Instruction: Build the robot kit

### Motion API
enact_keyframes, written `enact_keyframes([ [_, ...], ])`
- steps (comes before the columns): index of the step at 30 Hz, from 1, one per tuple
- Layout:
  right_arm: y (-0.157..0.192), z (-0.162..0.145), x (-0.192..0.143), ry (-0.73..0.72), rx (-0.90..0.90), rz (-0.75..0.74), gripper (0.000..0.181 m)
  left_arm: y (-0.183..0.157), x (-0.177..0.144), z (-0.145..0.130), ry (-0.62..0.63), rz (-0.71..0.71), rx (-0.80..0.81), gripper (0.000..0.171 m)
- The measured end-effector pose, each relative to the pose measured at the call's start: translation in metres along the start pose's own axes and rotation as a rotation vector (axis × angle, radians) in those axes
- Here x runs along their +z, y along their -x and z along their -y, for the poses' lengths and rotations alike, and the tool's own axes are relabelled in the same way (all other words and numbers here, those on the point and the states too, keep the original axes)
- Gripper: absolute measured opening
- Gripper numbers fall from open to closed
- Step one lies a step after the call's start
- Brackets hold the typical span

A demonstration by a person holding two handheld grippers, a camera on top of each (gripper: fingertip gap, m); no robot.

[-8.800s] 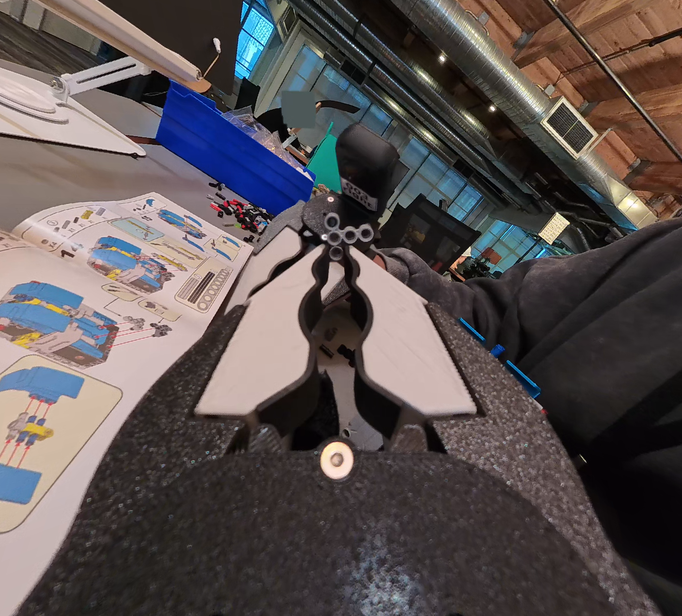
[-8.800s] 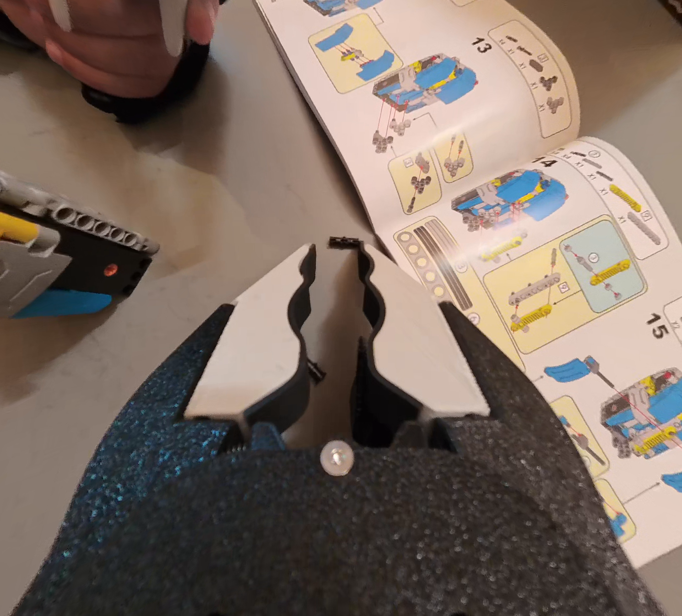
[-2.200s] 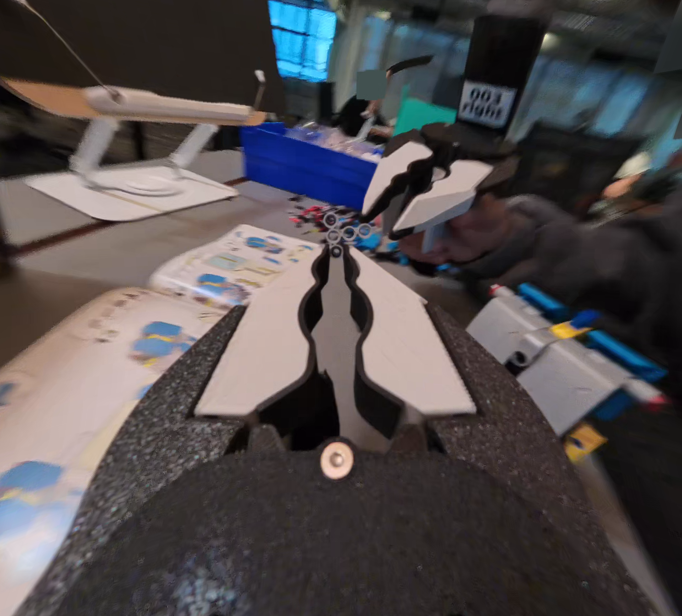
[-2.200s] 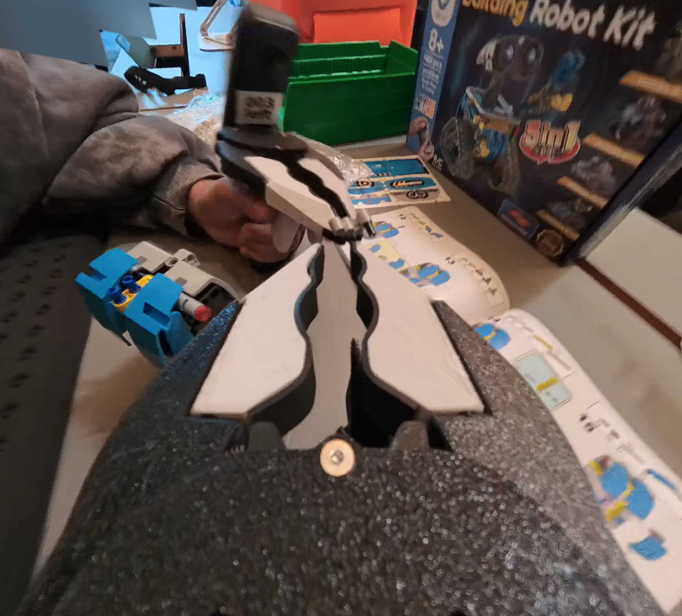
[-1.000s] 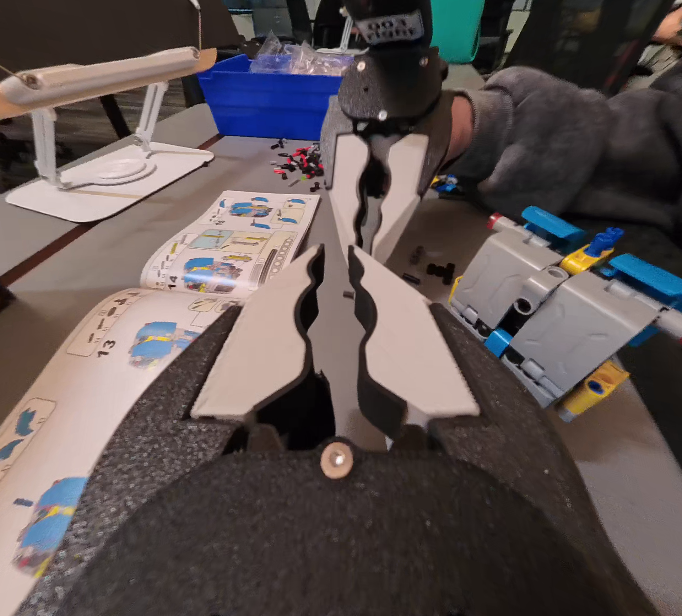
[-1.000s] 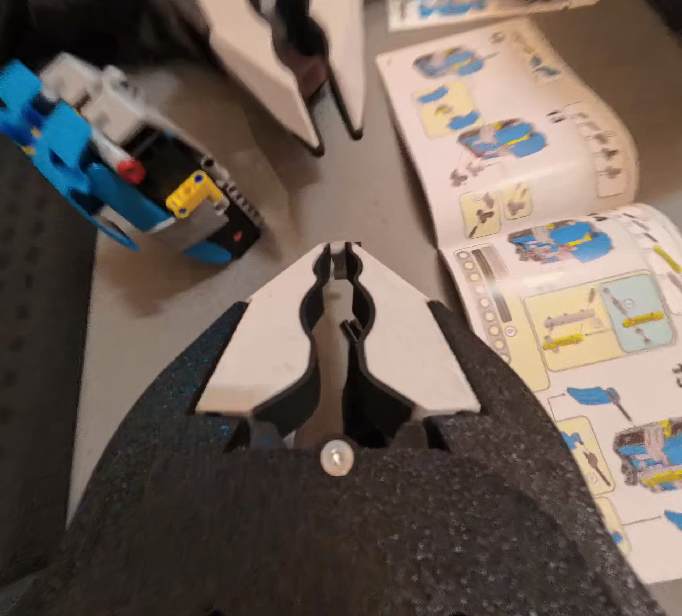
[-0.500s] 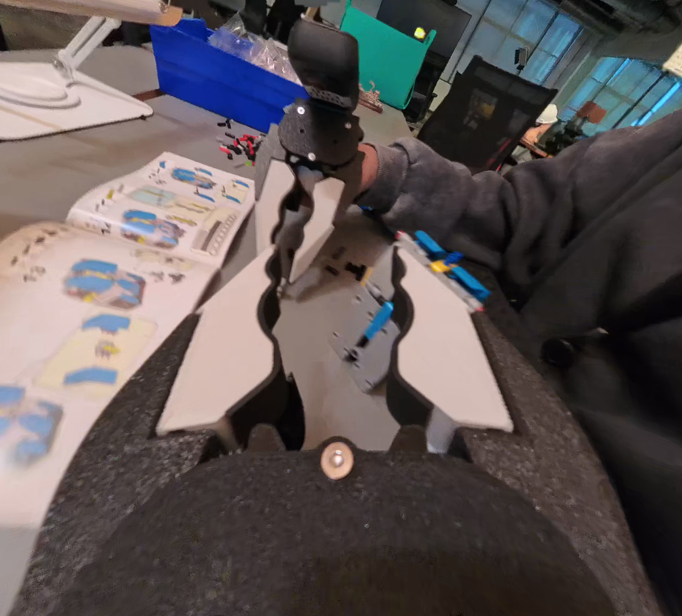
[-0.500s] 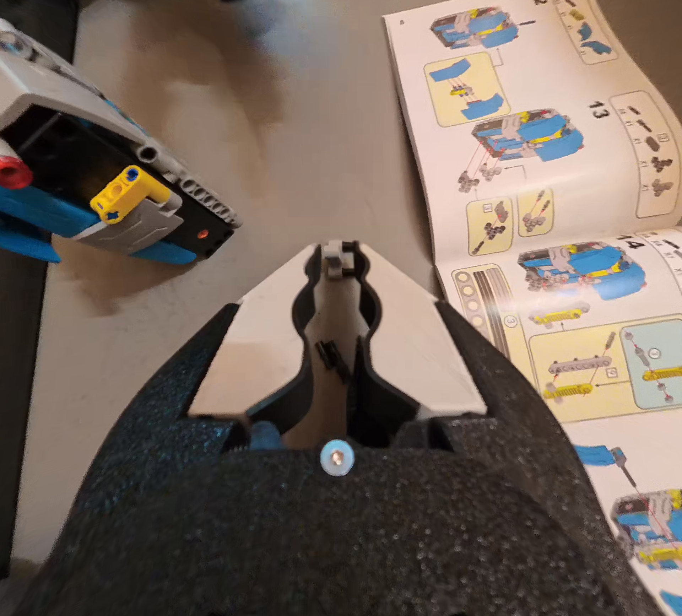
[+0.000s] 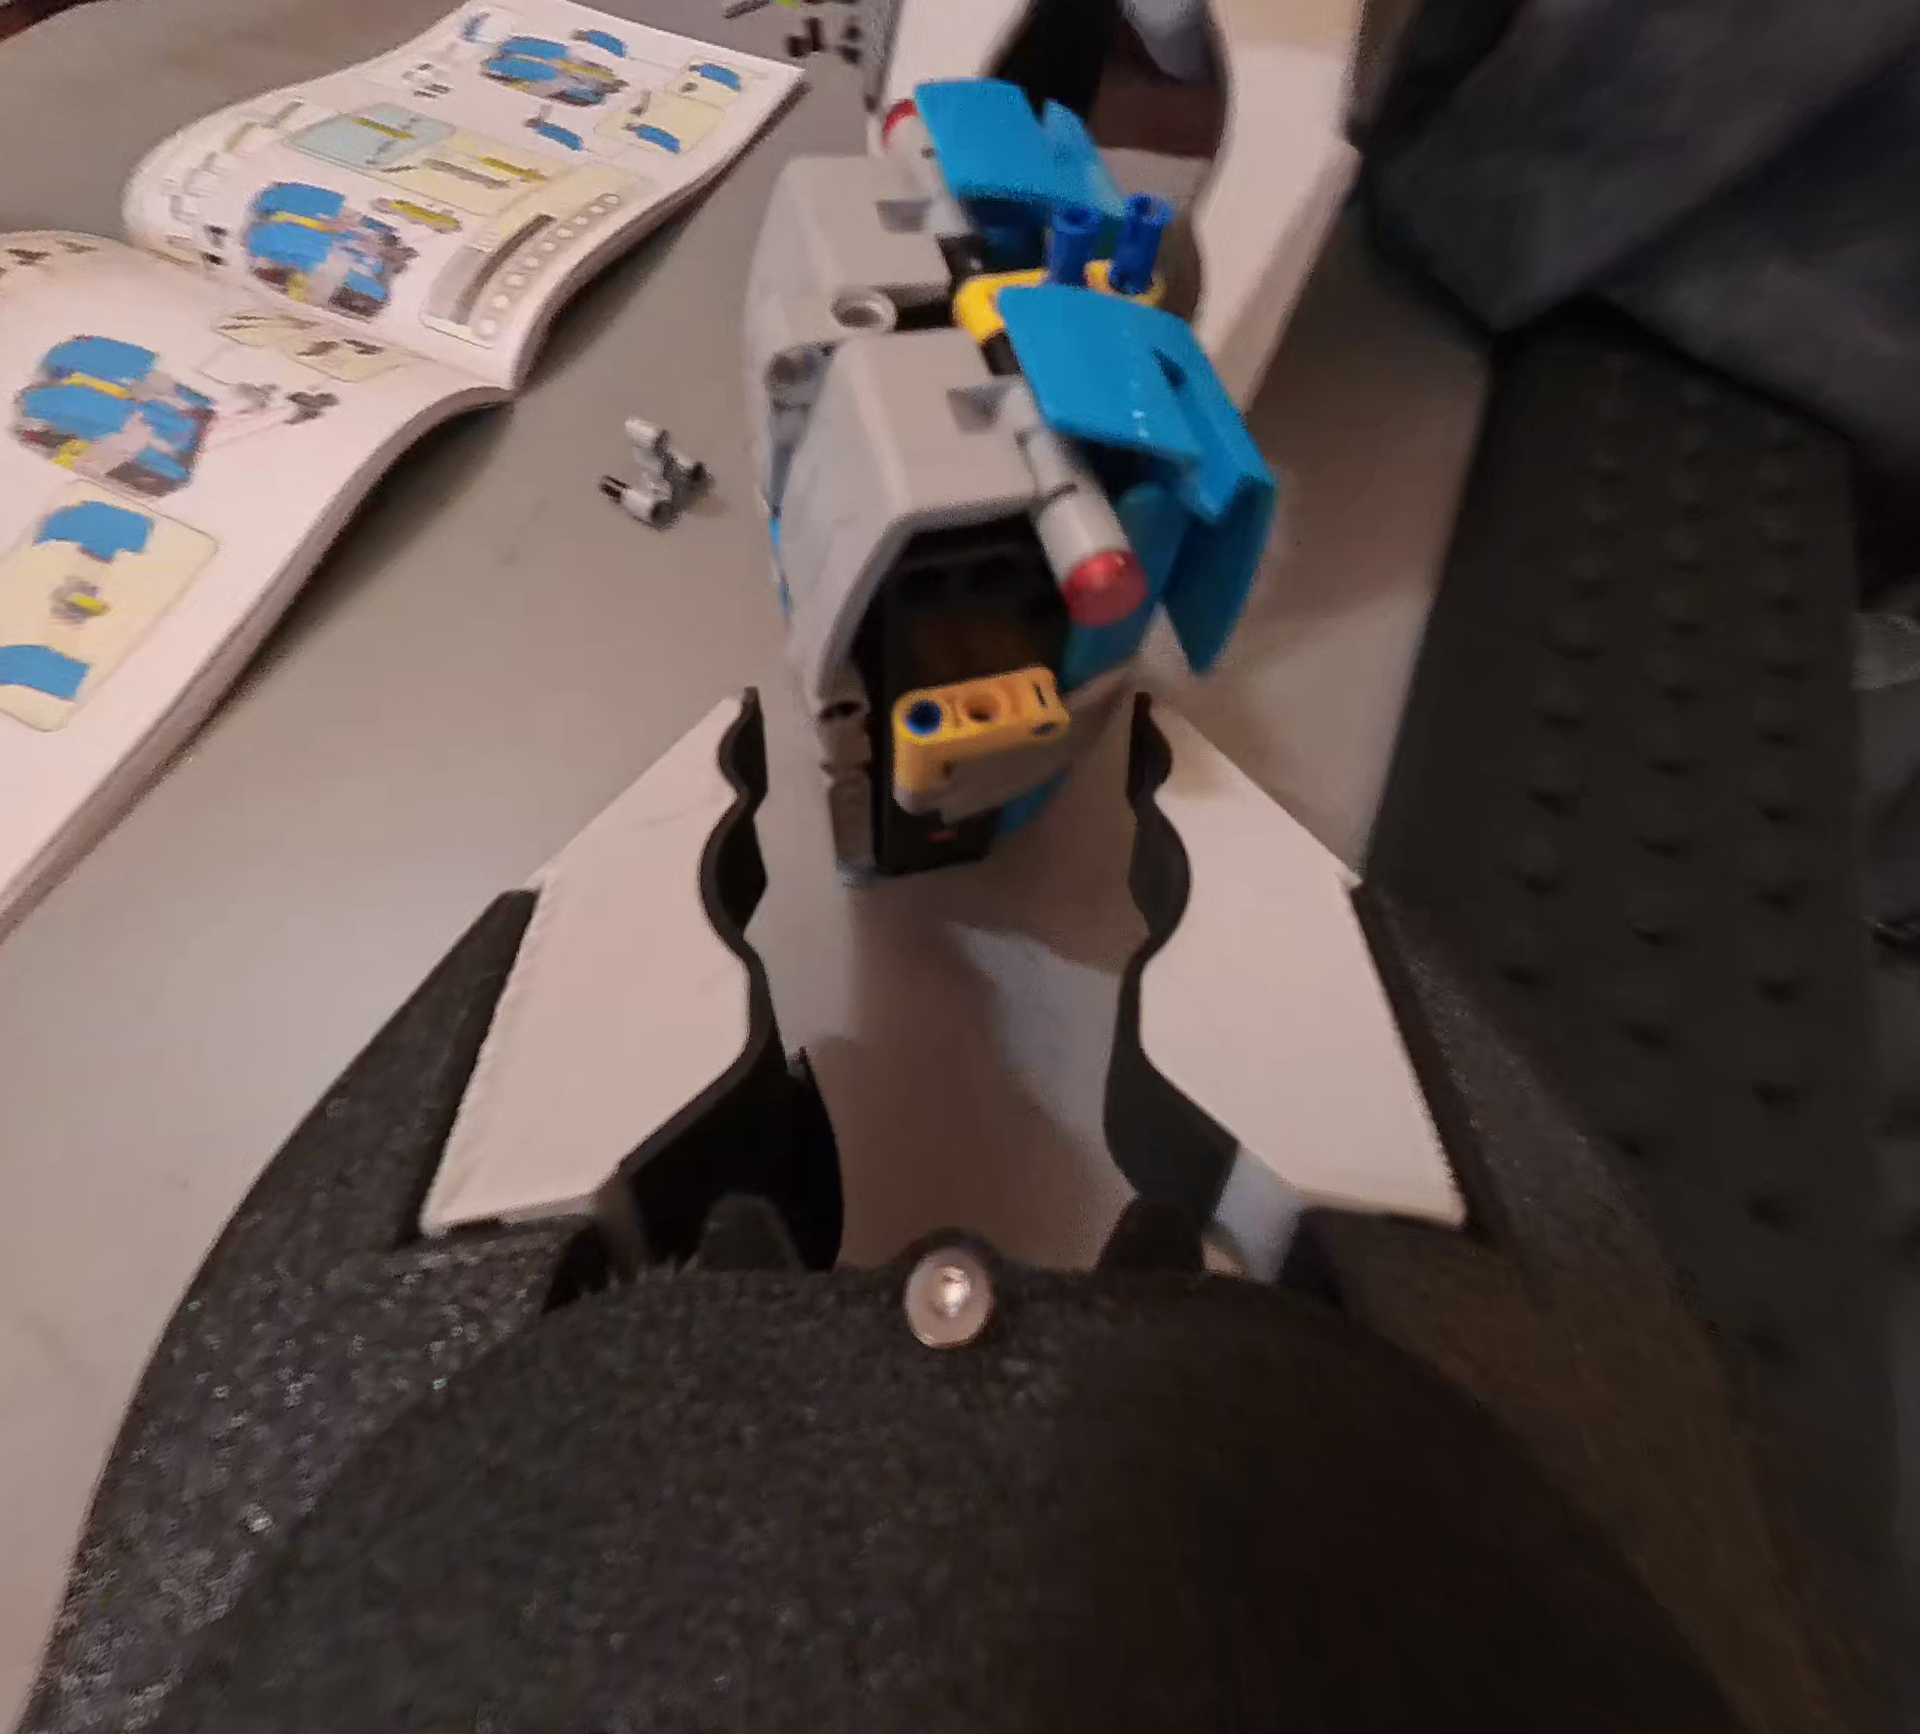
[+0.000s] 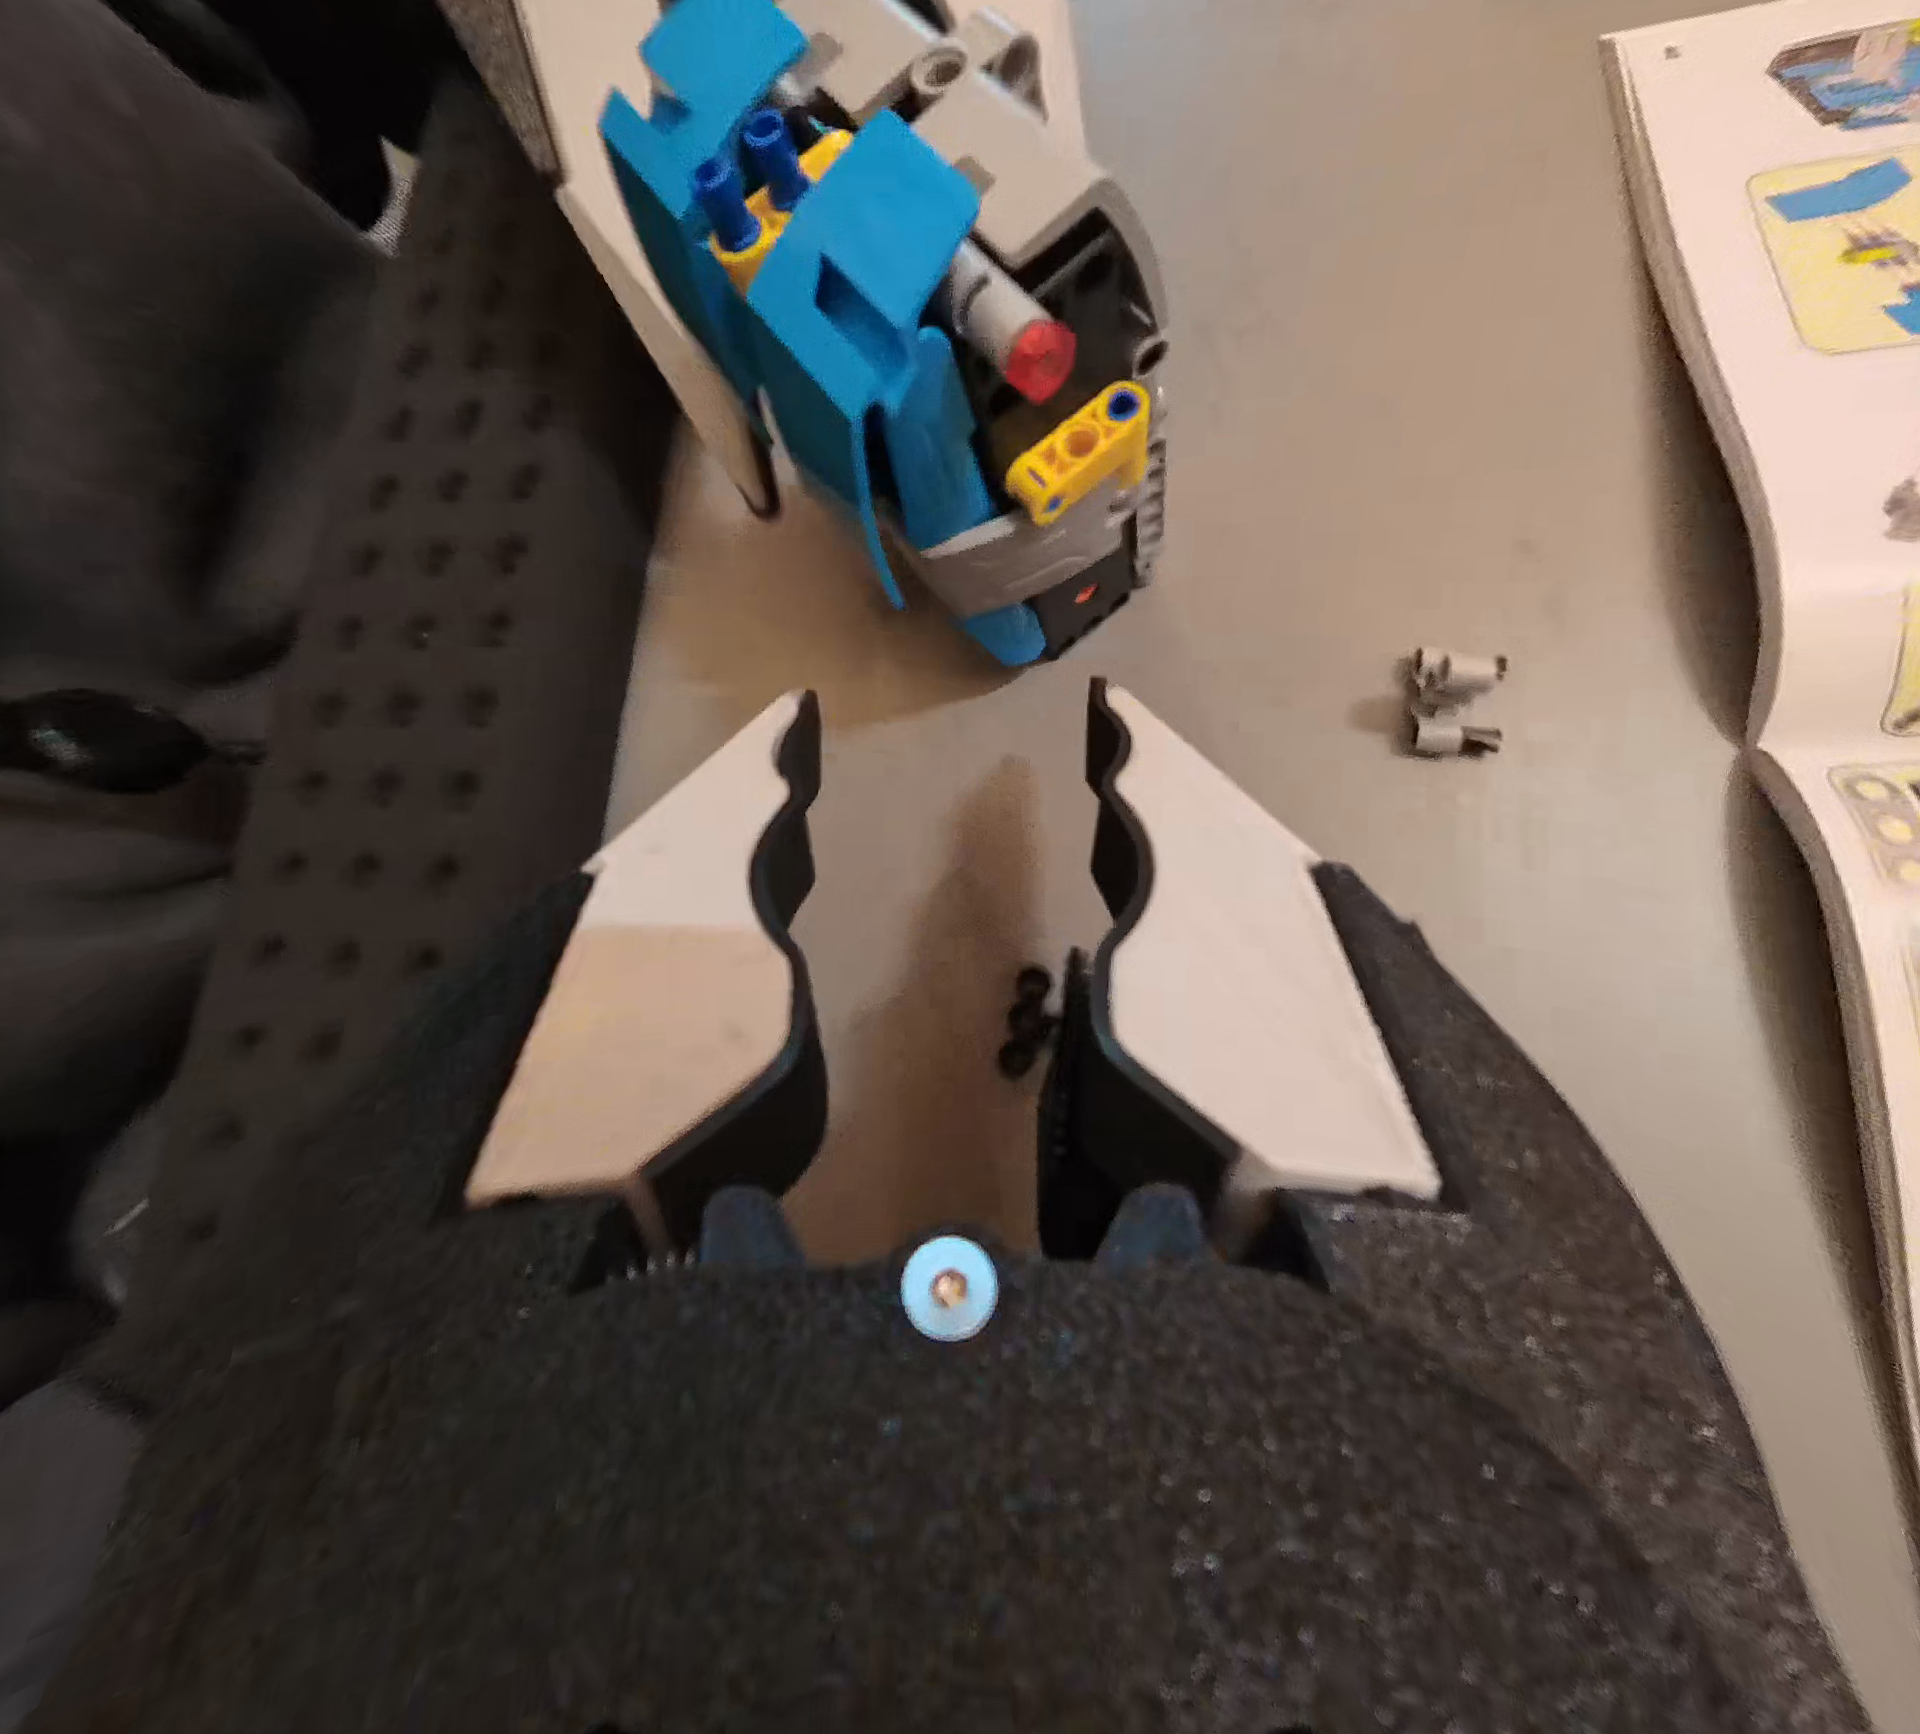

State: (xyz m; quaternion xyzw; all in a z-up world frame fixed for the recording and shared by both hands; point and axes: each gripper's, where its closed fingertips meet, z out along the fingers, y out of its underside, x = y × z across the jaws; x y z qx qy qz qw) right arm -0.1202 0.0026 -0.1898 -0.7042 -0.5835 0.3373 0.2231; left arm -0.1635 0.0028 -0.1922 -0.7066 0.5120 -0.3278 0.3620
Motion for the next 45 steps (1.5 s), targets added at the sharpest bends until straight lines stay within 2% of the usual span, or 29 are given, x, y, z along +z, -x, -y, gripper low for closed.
enact_keyframes([
  [2, 0.001, 0.004, 0.012, 0.005, -0.024, -0.003, 0.052, 0.006, 0.006, 0.003, -0.001, 0.044, 0.009, 0.070],
  [5, -0.010, 0.014, 0.018, -0.024, -0.051, -0.078, 0.049, 0.013, 0.006, 0.006, -0.010, 0.091, 0.036, 0.059],
  [6, -0.016, 0.016, 0.019, -0.030, -0.058, -0.115, 0.043, 0.016, 0.005, 0.006, -0.009, 0.102, 0.041, 0.059],
  [9, -0.023, 0.025, 0.026, -0.060, -0.048, -0.142, 0.055, 0.033, 0.001, 0.005, -0.016, 0.132, 0.011, 0.059],
  [11, -0.028, 0.026, 0.025, -0.043, -0.048, -0.166, 0.046, 0.050, -0.004, 0.003, -0.011, 0.174, 0.008, 0.059],
  [14, -0.037, 0.026, 0.005, -0.060, 0.011, -0.205, 0.043, 0.077, -0.014, 0.000, -0.005, 0.207, -0.007, 0.058],
  [17, -0.055, 0.005, -0.021, -0.035, 0.062, -0.302, 0.041, 0.101, -0.023, -0.003, 0.005, 0.213, -0.009, 0.058],
  [23, -0.081, -0.019, -0.061, -0.074, 0.183, -0.384, 0.039, 0.115, -0.025, -0.003, -0.007, 0.158, -0.010, 0.059],
  [25, -0.083, -0.022, -0.070, -0.100, 0.206, -0.392, 0.040, 0.114, -0.025, -0.004, -0.010, 0.142, -0.044, 0.059],
  [29, -0.083, -0.027, -0.082, -0.133, 0.228, -0.412, 0.040, 0.114, -0.031, -0.004, -0.036, 0.149, -0.077, 0.073],
  [35, -0.088, -0.027, -0.086, -0.151, 0.246, -0.434, 0.041, 0.105, -0.060, -0.004, -0.090, 0.193, -0.137, 0.079],
  [37, -0.092, -0.030, -0.087, -0.130, 0.249, -0.465, 0.042, 0.111, -0.084, 0.010, -0.157, 0.295, -0.194, 0.073],
  [38, -0.093, -0.031, -0.087, -0.125, 0.251, -0.468, 0.042, 0.110, -0.099, 0.025, -0.228, 0.336, -0.233, 0.068],
  [41, -0.088, -0.037, -0.083, -0.097, 0.248, -0.420, 0.042, 0.077, -0.125, 0.073, -0.432, 0.301, -0.264, 0.053],
  [43, -0.073, -0.047, -0.078, -0.029, 0.250, -0.330, 0.035, 0.047, -0.104, 0.085, -0.422, 0.219, -0.220, 0.047],
  [45, -0.051, -0.056, -0.074, 0.014, 0.264, -0.214, 0.032, 0.012, -0.061, 0.079, -0.336, 0.077, -0.147, 0.048],
])
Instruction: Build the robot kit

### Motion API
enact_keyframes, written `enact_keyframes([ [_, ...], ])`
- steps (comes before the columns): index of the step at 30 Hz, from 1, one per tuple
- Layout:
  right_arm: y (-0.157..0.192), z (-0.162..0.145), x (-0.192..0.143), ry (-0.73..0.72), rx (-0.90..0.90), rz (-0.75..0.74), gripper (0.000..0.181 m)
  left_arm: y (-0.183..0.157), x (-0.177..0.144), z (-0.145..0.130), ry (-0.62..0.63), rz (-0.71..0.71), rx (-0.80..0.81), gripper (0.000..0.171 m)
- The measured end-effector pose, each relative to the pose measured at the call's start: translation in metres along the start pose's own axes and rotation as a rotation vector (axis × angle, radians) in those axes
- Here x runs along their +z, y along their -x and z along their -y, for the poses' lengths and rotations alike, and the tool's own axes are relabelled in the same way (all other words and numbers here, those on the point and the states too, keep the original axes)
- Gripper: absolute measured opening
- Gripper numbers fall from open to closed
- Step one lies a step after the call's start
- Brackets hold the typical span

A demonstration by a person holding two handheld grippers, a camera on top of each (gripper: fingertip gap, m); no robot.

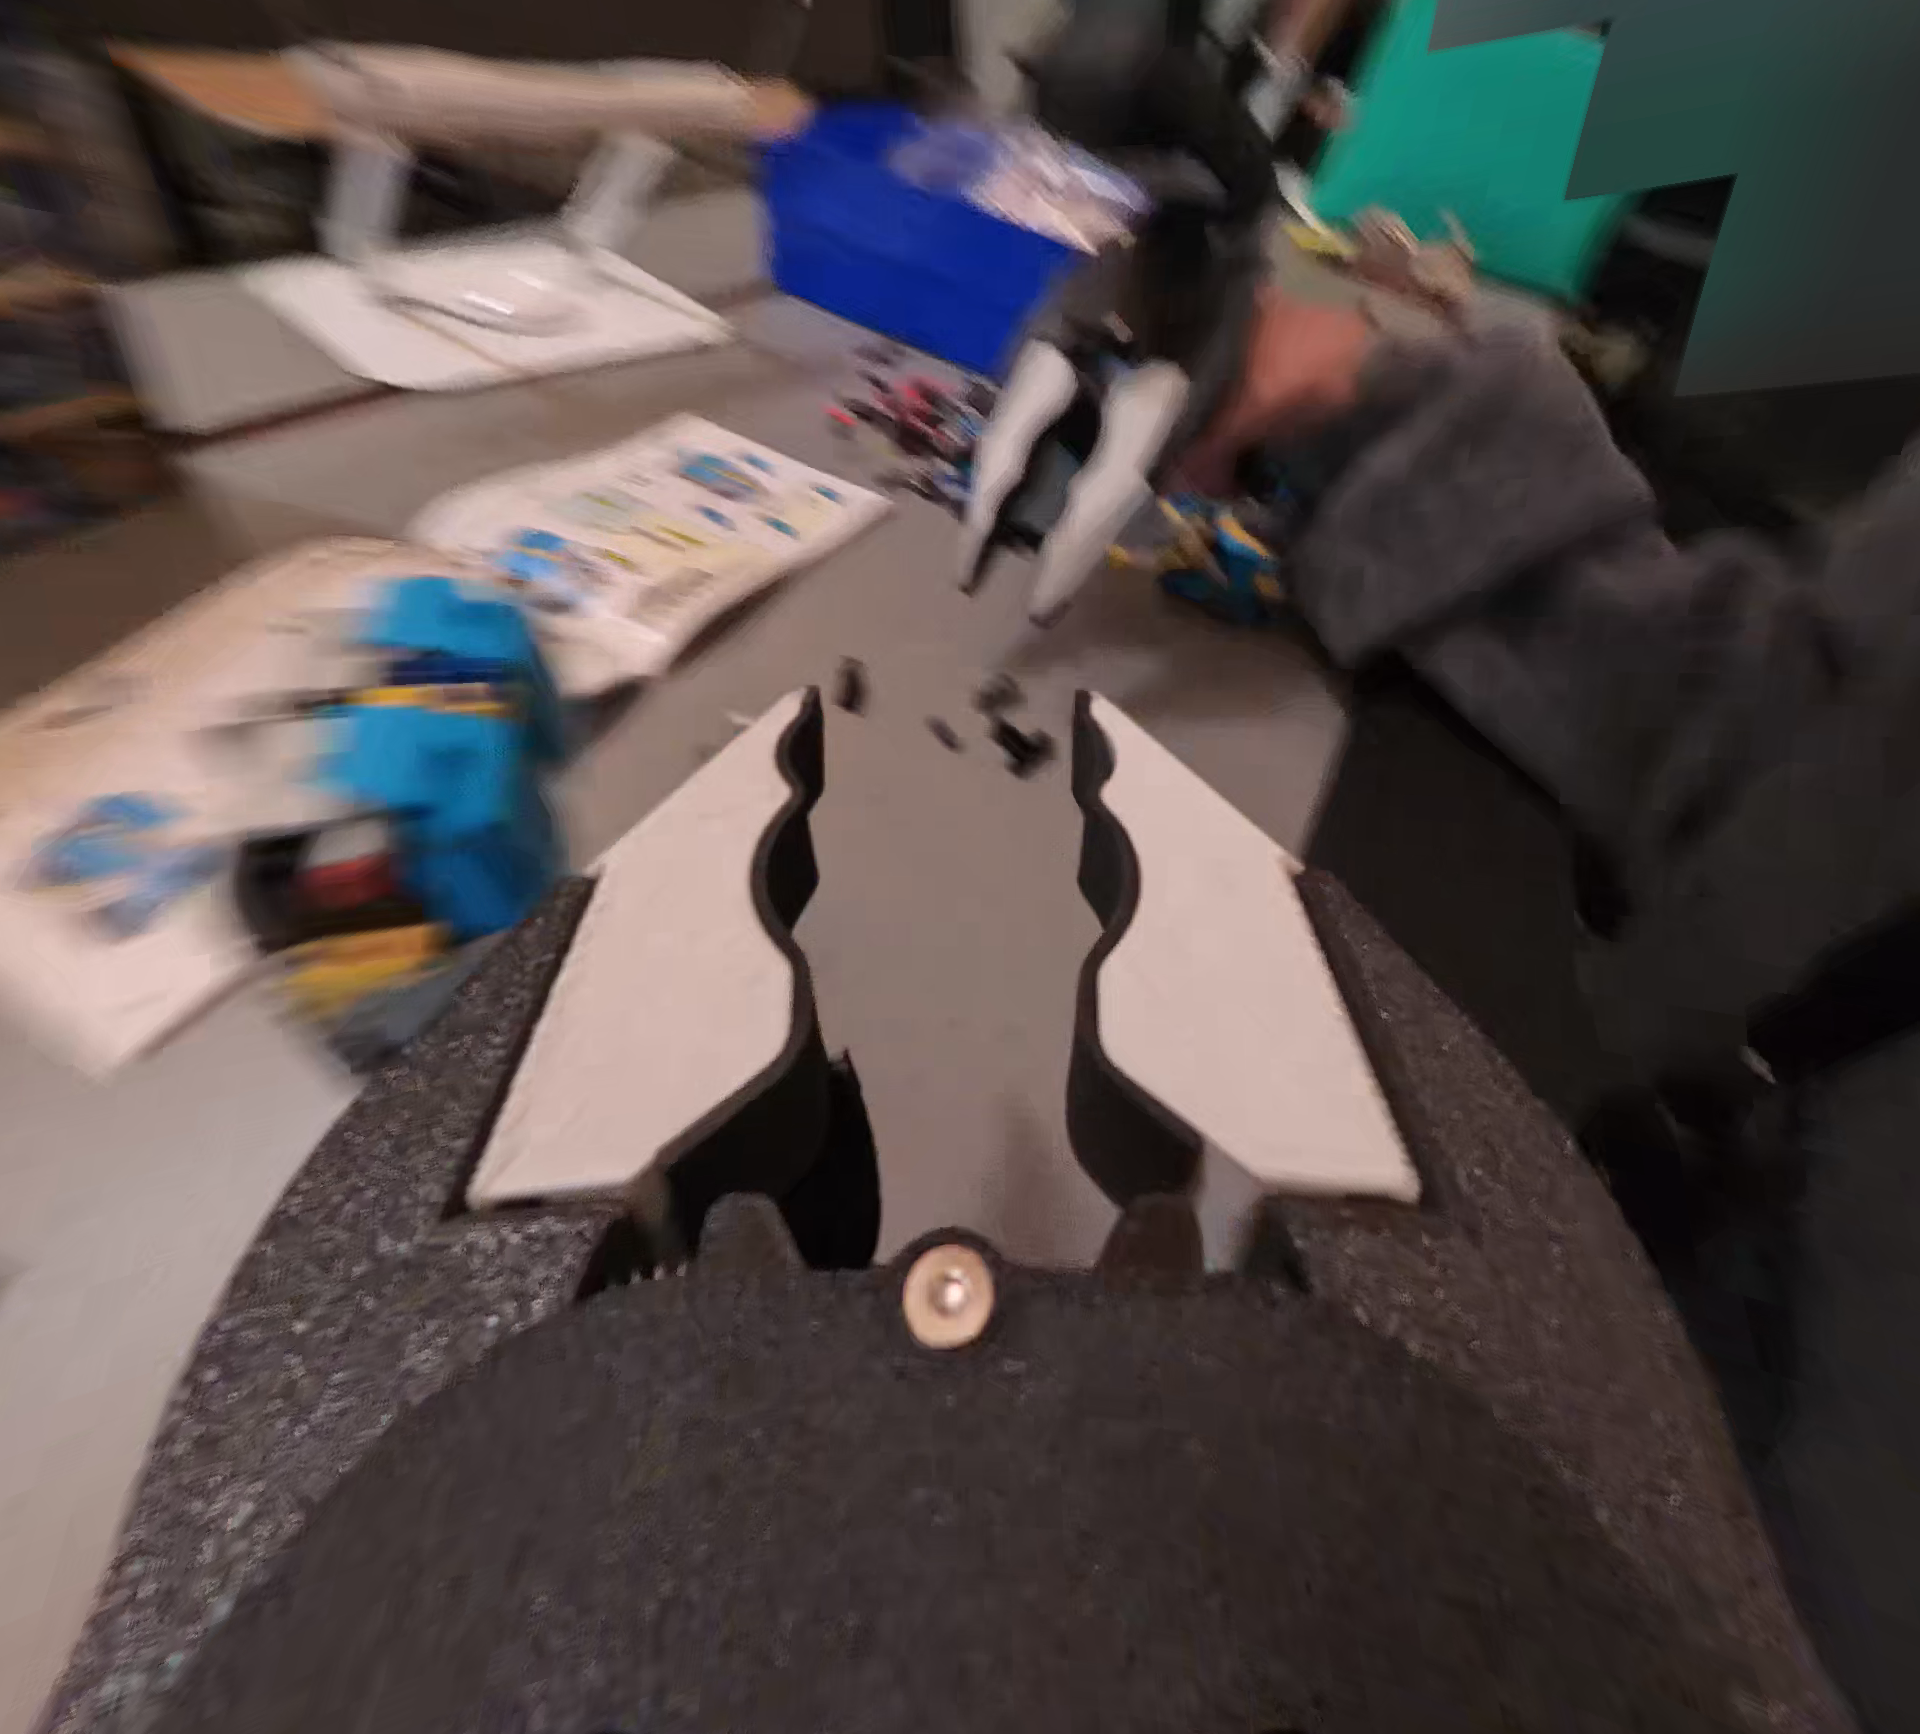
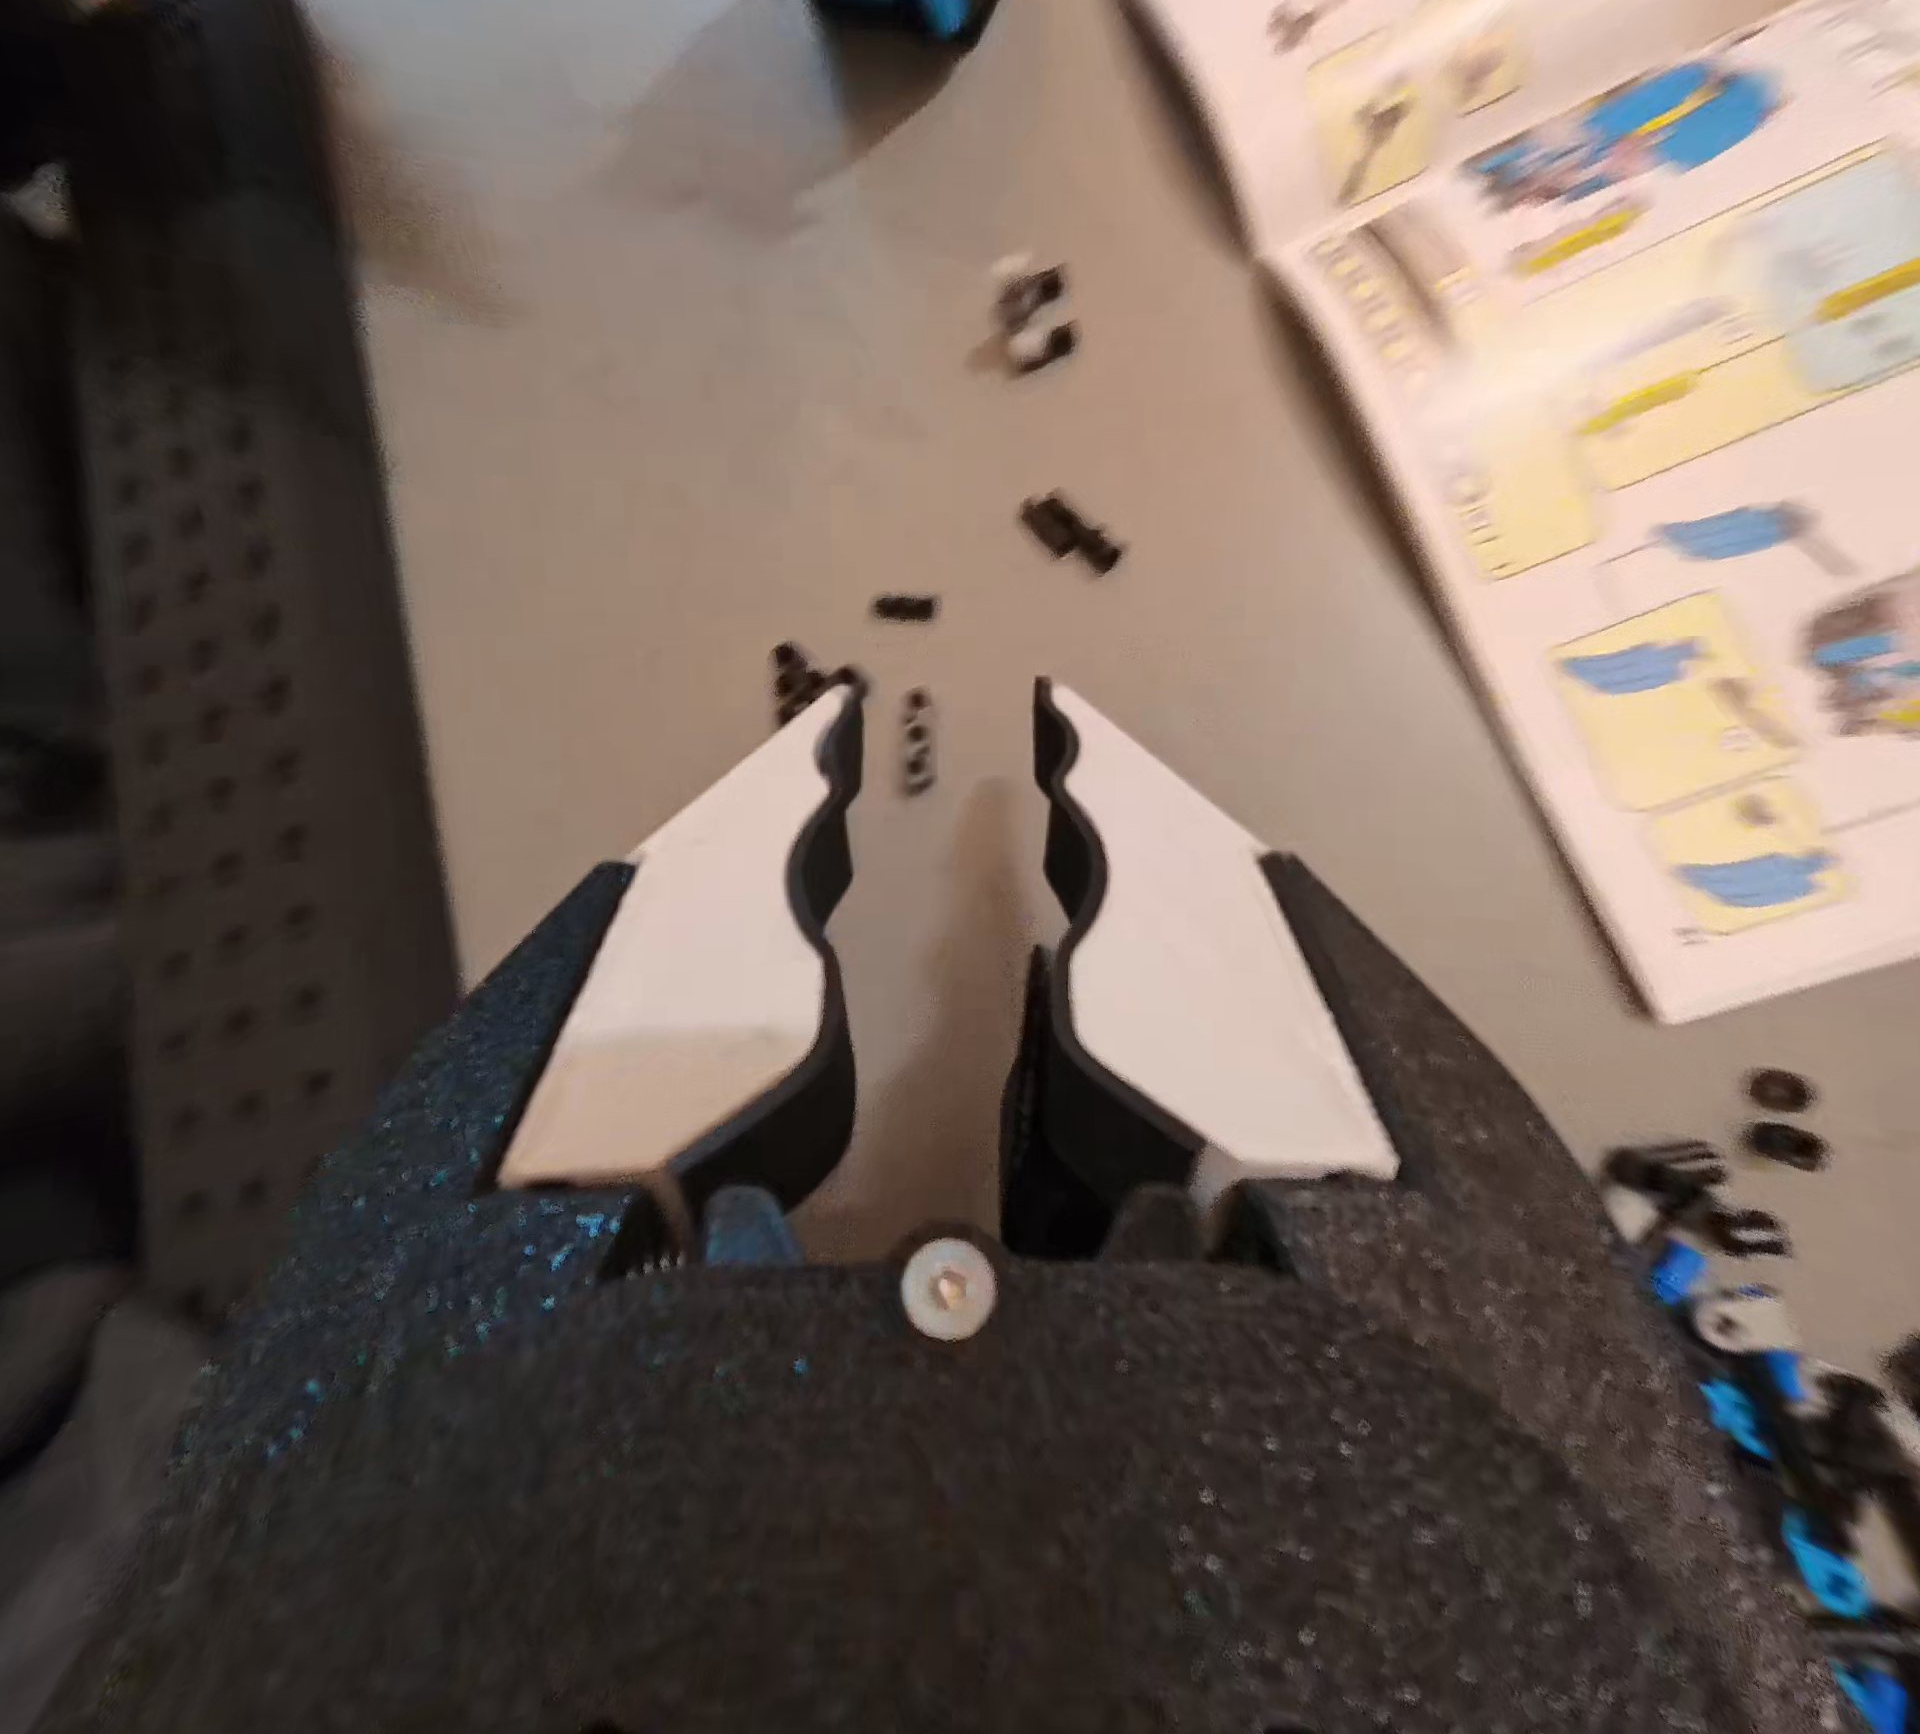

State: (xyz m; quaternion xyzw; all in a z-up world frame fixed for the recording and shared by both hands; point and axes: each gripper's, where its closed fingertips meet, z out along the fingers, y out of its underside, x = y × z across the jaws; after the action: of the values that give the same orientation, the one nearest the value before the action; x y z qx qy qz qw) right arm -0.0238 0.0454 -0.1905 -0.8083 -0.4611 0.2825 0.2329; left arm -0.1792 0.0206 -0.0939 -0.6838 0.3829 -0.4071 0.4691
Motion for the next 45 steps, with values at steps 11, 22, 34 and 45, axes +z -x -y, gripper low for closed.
enact_keyframes([
  [11, 0.043, -0.020, 0.034, 0.190, -0.128, 0.132, 0.030, -0.046, 0.106, -0.080, 0.326, -0.338, 0.170, 0.046],
  [22, 0.027, -0.019, 0.048, 0.265, -0.246, -0.012, 0.023, -0.063, 0.095, -0.073, 0.298, -0.564, 0.070, 0.041],
  [34, 0.033, 0.045, 0.003, -0.126, -0.349, -0.065, 0.023, -0.102, 0.037, -0.031, 0.022, -1.005, -0.049, 0.031],
  [45, 0.049, 0.085, -0.026, -0.407, -0.253, 0.046, 0.023, -0.077, 0.063, -0.028, -0.101, -0.639, 0.239, 0.030],
])
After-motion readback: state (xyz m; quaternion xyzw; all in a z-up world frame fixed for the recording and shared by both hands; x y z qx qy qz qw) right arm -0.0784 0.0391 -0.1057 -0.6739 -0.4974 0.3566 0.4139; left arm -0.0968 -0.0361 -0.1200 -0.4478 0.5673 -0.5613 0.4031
